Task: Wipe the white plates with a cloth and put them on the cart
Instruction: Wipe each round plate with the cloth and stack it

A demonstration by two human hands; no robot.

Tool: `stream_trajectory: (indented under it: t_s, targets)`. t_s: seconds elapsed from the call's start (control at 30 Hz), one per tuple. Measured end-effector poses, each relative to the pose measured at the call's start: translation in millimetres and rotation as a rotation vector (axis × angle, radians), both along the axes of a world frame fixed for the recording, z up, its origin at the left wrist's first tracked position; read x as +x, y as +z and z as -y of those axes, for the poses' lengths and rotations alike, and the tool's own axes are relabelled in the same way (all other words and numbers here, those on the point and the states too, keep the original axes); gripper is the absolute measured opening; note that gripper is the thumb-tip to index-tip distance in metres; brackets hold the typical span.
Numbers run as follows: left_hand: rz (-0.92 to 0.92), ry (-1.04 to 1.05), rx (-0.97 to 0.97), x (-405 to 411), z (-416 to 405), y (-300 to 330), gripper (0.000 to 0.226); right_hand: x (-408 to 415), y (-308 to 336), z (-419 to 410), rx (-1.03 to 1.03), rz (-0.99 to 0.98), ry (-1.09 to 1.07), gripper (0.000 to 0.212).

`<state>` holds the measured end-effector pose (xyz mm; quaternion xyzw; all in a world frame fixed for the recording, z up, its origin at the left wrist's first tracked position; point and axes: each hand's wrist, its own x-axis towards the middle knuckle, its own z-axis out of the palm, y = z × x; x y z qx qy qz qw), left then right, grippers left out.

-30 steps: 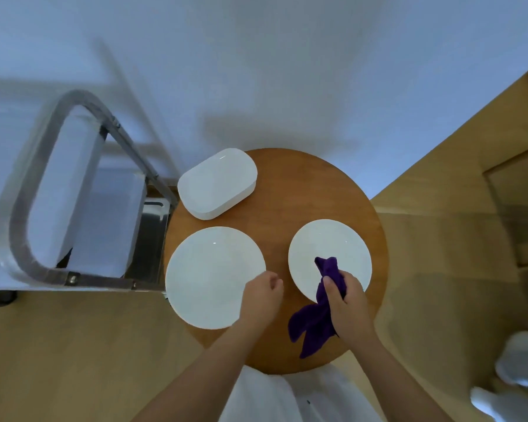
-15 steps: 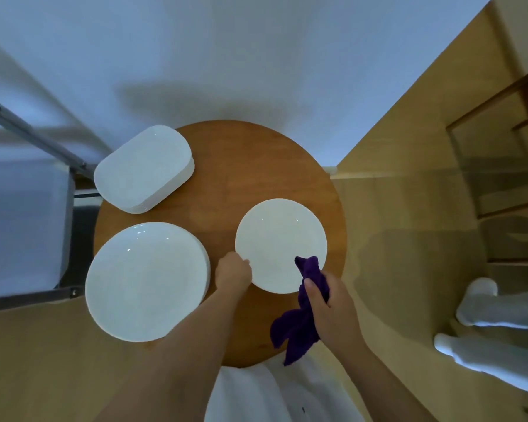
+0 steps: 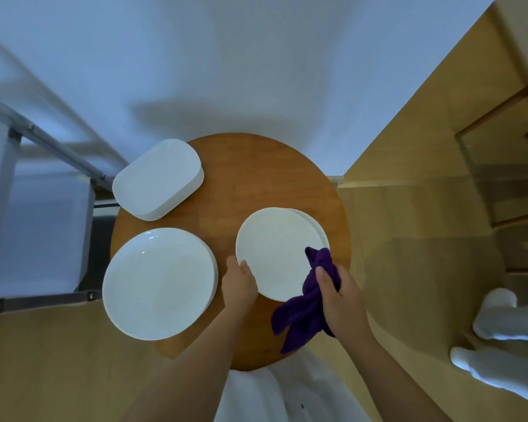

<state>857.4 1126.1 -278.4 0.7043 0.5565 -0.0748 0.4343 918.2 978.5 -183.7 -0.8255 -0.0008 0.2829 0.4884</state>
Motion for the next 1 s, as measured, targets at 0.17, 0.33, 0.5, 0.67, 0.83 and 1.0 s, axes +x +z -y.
stream_trajectory:
  t_s: [0.17, 0.33, 0.5, 0.67, 0.83, 1.0]
  targets:
    - [0.213, 0.061, 0.034, -15.0, -5.5, 34.9, 0.017, 10.0, 24.6, -12.6, 0.153, -0.259, -0.245, 0.015]
    - [0.385, 0.225, -0.014, -24.4, -23.3, 90.0, 0.021, 4.3, 53.9, -37.1, 0.151, -0.162, -0.122, 0.044]
    - [0.496, 0.317, -0.051, -41.4, -33.8, 134.6, 0.020, -39.8, 59.5, -63.1, -0.095, 0.133, 0.306, 0.076]
    - [0.570, 0.322, -0.022, -64.9, -42.5, 162.6, 0.028, -48.1, 47.4, -80.0, -0.300, 0.453, 0.291, 0.070]
    - [0.643, 0.269, -0.015, -81.4, -40.9, 183.4, 0.026, -36.2, 64.1, -112.8, -0.287, 0.724, 0.151, 0.057]
    - [0.749, 0.319, -0.019, -86.6, -45.2, 202.9, 0.026, -45.2, 108.1, -164.1, -0.056, 0.801, 0.273, 0.061]
